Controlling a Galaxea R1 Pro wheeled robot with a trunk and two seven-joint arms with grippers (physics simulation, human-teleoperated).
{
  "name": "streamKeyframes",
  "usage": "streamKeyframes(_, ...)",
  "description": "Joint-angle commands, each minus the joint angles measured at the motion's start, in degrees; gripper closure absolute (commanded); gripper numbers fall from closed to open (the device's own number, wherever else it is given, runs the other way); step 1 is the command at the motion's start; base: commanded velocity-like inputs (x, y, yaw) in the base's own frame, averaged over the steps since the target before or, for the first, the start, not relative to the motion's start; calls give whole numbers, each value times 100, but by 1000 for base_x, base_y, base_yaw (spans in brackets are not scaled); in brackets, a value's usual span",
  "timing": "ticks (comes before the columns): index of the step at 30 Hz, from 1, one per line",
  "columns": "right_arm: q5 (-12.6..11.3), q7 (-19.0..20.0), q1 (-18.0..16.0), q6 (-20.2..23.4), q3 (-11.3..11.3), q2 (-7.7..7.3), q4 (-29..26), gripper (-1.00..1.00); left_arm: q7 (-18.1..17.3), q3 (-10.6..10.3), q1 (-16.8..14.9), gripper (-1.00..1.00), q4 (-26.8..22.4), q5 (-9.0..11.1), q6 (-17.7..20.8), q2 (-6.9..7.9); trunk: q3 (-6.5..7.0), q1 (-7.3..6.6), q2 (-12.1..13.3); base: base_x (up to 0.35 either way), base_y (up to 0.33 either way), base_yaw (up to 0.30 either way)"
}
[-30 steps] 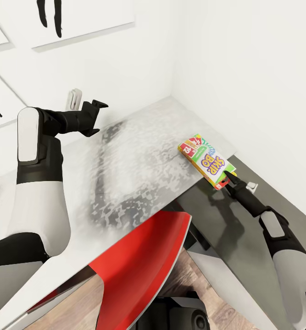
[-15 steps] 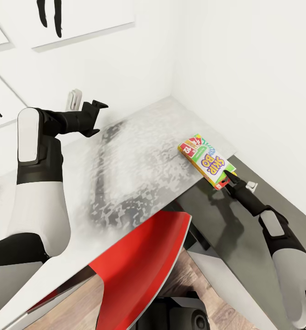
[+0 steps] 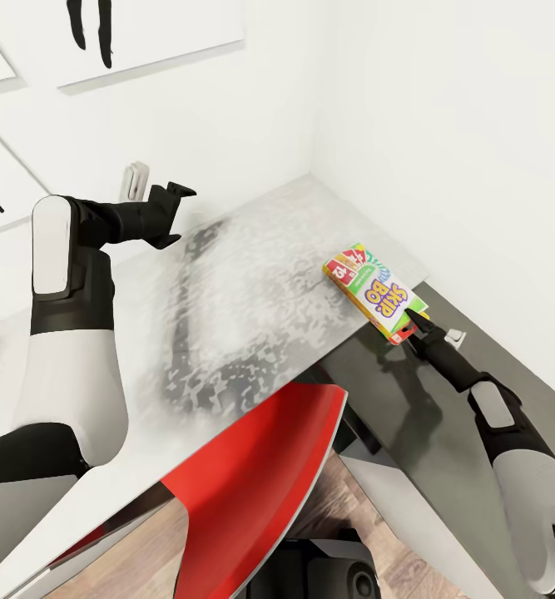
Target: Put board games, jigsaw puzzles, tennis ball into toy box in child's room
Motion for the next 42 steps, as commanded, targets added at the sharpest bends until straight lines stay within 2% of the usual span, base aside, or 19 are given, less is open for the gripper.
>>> streamKeyframes(1, -31, 5, -8, 44, -7, 0, 8, -100, 56, 16, -6, -100, -3, 54, 16, -6, -7, 3, -9, 0, 0, 0)
streamKeyframes(13, -26, -15, -29, 44, 2, 8, 26, -100, 53, 19, -6, -100, -7, 54, 16, -6, -7, 3, -9, 0, 0, 0)
streamKeyframes(14, -24, -22, -33, 44, 2, 8, 27, 100, 53, 20, -6, -100, -7, 54, 16, -6, -7, 3, -9, 0, 0, 0)
streamKeyframes(42, -2, -98, -58, 37, 5, 79, 22, 100, 40, 24, 126, -100, -14, 55, 18, 9, -7, 3, -9, 0, 0, 0)
